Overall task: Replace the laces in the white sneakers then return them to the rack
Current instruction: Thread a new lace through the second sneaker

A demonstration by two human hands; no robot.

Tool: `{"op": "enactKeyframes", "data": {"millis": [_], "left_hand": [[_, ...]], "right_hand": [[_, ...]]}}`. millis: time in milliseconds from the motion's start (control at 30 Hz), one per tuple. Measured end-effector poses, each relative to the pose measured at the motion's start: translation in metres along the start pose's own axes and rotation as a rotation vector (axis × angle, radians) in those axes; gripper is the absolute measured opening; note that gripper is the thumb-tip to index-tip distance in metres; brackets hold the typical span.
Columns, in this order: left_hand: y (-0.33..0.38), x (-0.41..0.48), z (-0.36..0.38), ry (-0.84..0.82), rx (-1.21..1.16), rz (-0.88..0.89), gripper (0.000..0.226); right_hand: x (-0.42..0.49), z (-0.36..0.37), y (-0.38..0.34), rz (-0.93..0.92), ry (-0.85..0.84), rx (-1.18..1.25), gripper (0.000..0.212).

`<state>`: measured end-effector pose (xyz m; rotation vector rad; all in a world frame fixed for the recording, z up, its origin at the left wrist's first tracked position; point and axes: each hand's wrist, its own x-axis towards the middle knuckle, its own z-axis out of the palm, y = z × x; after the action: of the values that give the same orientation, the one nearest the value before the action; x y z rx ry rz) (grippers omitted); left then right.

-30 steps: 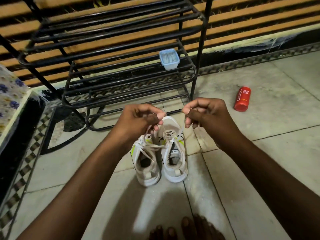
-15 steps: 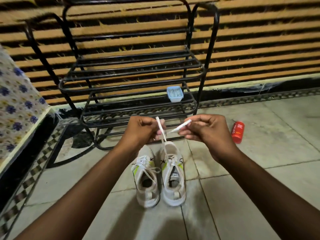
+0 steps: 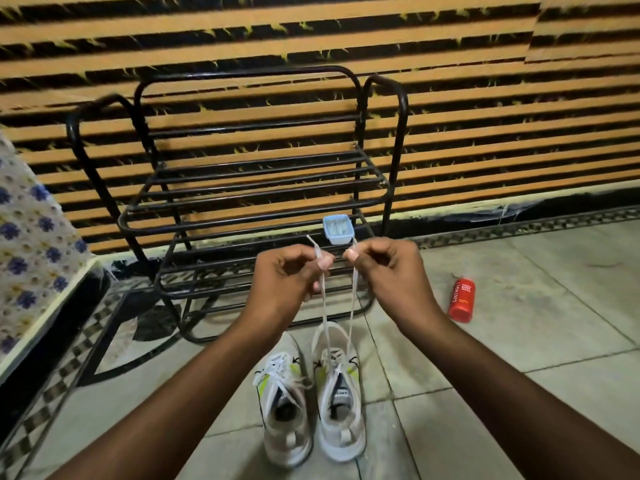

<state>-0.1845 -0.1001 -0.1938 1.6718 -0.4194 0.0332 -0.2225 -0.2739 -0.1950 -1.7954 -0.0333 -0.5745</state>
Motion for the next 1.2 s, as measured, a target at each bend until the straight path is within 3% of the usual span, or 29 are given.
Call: {"op": "enactKeyframes", "data": {"millis": [200, 300, 533, 1200], "left_hand": [[0.008, 0.003, 0.002, 0.033, -0.052, 0.02, 0.01], [0.01, 0.002, 0.001, 0.088, -0.083, 0.034, 0.003], [0.011, 0.001, -0.002, 0.077, -0.084, 0.069, 0.005], [0.015, 0.002, -0.003, 0.101, -0.11, 0.011, 0.005]], "right_hand": [[-0.001, 0.009, -0.009, -0.083, 0.014, 0.029, 0.02], [0.0, 0.013, -0.012, -0.049, 0.068, 0.072, 0.013], [-0.003, 0.017, -0.02, -0.02, 0.129, 0.175, 0.026], [-0.007, 0.017, -0.024, -0.111, 0.131, 0.091, 0.009]]}}
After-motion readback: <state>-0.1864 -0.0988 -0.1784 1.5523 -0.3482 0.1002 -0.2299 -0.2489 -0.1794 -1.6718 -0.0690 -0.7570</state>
